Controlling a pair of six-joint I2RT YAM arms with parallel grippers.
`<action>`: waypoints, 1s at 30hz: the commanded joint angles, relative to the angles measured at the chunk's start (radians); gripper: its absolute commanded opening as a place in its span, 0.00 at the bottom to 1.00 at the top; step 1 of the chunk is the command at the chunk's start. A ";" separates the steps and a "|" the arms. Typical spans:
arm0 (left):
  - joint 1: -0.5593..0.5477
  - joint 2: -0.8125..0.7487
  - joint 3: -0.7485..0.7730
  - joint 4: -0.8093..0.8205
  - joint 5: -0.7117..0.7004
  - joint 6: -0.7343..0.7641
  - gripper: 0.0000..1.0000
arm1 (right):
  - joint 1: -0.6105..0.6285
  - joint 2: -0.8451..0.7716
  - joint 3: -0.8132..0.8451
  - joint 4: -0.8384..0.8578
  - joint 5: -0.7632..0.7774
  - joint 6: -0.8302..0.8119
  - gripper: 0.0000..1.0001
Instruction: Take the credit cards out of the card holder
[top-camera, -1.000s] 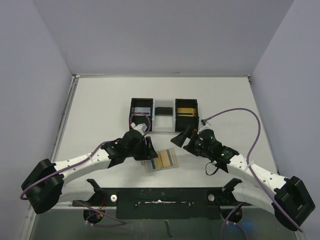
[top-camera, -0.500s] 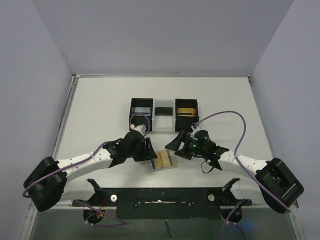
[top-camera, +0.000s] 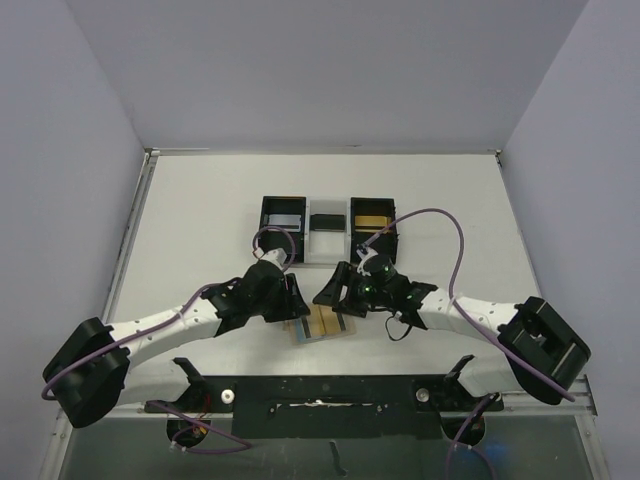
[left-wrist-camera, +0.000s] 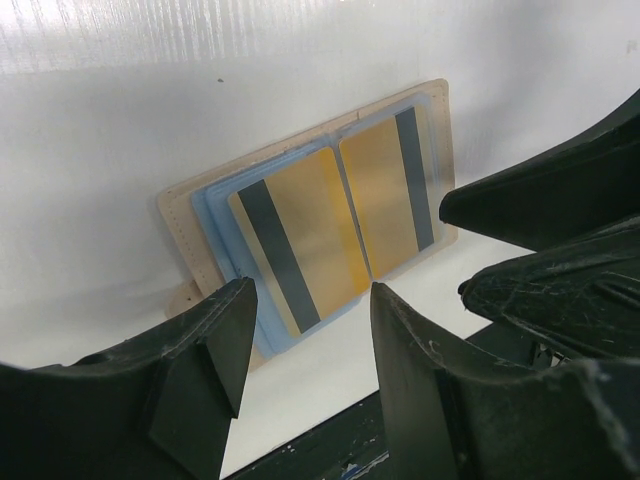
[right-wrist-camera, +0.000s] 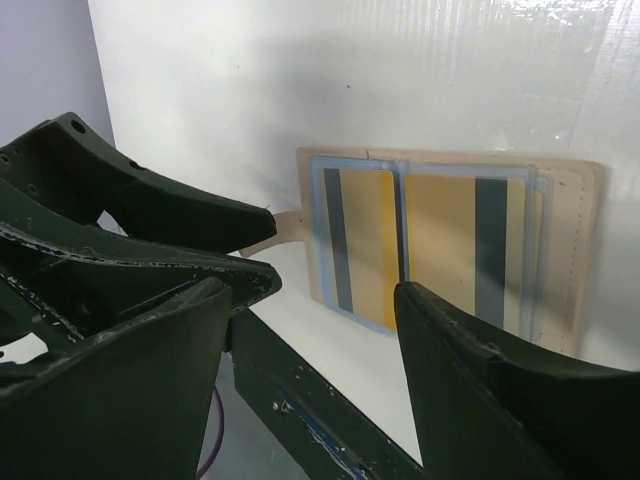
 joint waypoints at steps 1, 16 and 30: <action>0.005 -0.026 -0.002 0.026 -0.007 0.002 0.47 | 0.015 0.008 0.043 -0.024 0.024 -0.023 0.66; 0.008 0.053 0.005 0.015 0.019 0.034 0.35 | 0.024 0.143 0.059 0.078 -0.095 -0.001 0.46; 0.010 0.114 0.022 0.008 0.033 0.065 0.27 | 0.044 0.239 0.119 -0.035 -0.054 -0.035 0.34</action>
